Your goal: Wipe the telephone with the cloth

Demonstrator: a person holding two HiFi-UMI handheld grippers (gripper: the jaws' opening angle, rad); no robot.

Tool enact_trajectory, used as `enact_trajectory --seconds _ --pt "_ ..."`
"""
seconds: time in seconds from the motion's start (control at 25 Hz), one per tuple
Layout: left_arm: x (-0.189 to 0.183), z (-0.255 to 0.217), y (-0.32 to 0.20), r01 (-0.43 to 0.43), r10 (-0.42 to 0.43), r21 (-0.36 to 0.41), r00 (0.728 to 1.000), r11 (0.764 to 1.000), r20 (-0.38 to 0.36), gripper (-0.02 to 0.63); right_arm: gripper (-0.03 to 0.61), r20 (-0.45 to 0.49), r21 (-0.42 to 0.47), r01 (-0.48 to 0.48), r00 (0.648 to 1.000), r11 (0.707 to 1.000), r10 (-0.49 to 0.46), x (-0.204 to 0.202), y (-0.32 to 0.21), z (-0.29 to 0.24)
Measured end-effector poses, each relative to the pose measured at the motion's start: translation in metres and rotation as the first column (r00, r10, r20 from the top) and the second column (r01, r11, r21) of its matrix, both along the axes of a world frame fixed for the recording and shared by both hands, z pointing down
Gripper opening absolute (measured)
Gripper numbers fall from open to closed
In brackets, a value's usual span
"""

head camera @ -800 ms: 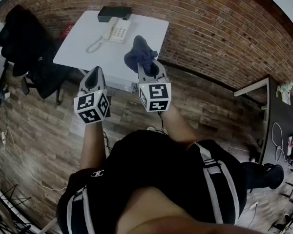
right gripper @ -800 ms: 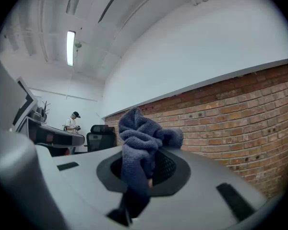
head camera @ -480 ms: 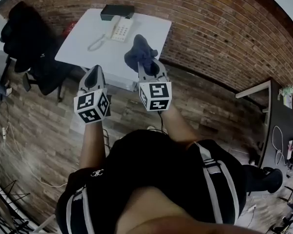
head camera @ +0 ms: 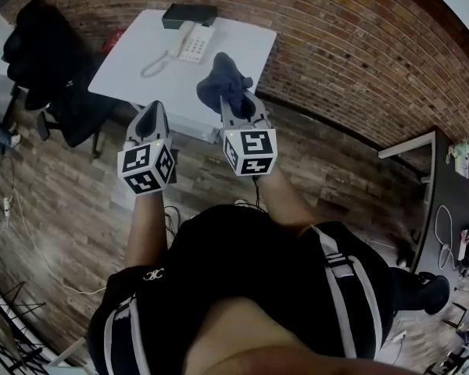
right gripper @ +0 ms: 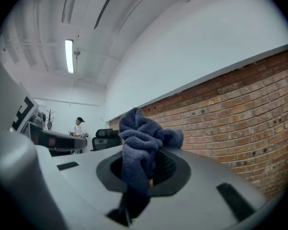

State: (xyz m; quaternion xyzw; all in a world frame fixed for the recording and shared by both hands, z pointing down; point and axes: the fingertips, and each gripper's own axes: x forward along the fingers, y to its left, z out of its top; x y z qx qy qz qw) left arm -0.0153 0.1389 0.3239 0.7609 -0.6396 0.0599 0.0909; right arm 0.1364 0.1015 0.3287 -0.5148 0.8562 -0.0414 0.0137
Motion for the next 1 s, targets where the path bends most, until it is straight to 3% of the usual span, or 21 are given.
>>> enact_trajectory --seconds 0.6,1.0 --pt "0.056 0.025 -0.024 0.051 -0.05 -0.028 0.998 0.998 0.044 -0.008 0.032 0.025 -0.017 0.076 0.997 0.997 -0.075 0.05 -0.038 0.016" --pt "0.04 0.035 -0.082 0.052 -0.051 -0.034 0.998 0.998 0.023 -0.008 0.032 0.012 -0.035 0.071 0.997 0.997 -0.071 0.037 -0.094 0.026"
